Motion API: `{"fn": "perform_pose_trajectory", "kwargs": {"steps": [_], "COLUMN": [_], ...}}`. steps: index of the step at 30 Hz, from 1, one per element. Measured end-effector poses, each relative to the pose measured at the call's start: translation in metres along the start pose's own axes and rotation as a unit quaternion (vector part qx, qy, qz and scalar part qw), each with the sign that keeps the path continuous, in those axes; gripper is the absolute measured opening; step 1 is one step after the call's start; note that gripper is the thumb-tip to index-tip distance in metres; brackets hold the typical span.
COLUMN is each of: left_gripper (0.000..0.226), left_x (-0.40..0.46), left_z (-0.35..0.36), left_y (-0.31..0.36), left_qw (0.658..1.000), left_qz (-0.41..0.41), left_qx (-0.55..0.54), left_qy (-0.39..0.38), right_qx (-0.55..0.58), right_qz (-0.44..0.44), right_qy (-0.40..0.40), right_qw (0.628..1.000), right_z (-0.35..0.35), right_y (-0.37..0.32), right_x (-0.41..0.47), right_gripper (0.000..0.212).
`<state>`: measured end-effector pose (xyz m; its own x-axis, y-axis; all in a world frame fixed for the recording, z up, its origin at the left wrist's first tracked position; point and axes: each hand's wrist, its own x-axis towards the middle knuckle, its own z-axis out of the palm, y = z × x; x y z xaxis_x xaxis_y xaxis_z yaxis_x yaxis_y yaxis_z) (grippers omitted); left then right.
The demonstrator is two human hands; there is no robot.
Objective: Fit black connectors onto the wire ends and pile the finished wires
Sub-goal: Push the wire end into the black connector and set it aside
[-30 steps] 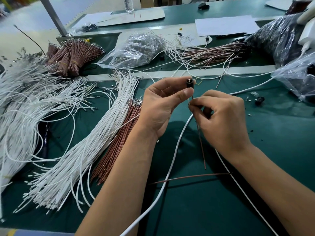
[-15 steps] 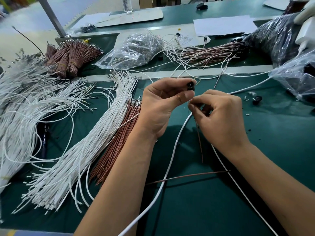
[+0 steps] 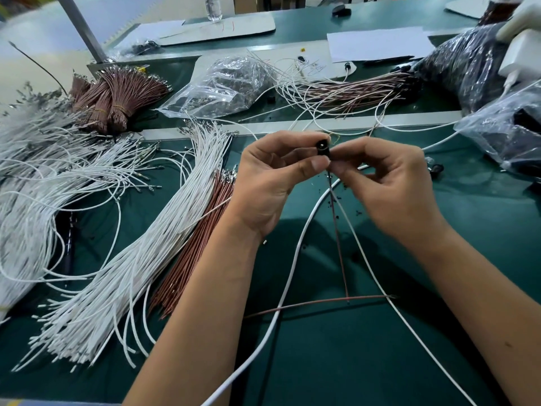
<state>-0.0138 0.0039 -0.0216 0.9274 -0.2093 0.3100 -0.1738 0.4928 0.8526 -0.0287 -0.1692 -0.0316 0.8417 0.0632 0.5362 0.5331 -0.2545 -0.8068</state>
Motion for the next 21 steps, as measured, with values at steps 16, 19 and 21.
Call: {"fn": "perform_pose_trajectory", "kwargs": {"steps": [16,19,21], "left_gripper": [0.026,0.029,0.033], "left_x": [0.002,0.002,0.002], "left_z": [-0.001,0.002,0.002], "left_y": [-0.009,-0.010,-0.011], "left_qw": [0.998,0.999,0.997], "left_qz": [-0.054,-0.022,-0.017], "left_qx": [0.006,0.049,0.071], "left_qy": [0.011,-0.004,-0.007], "right_qx": [0.087,0.089,0.072], "right_qz": [0.002,0.020,0.014], "right_qy": [-0.043,-0.008,0.006], "right_qw": [0.995,0.996,0.997], "right_z": [-0.008,-0.006,-0.005], "right_y": [-0.003,-0.002,-0.001], "right_x": [0.001,-0.001,-0.001], "right_gripper": [0.024,0.020,0.020]}}
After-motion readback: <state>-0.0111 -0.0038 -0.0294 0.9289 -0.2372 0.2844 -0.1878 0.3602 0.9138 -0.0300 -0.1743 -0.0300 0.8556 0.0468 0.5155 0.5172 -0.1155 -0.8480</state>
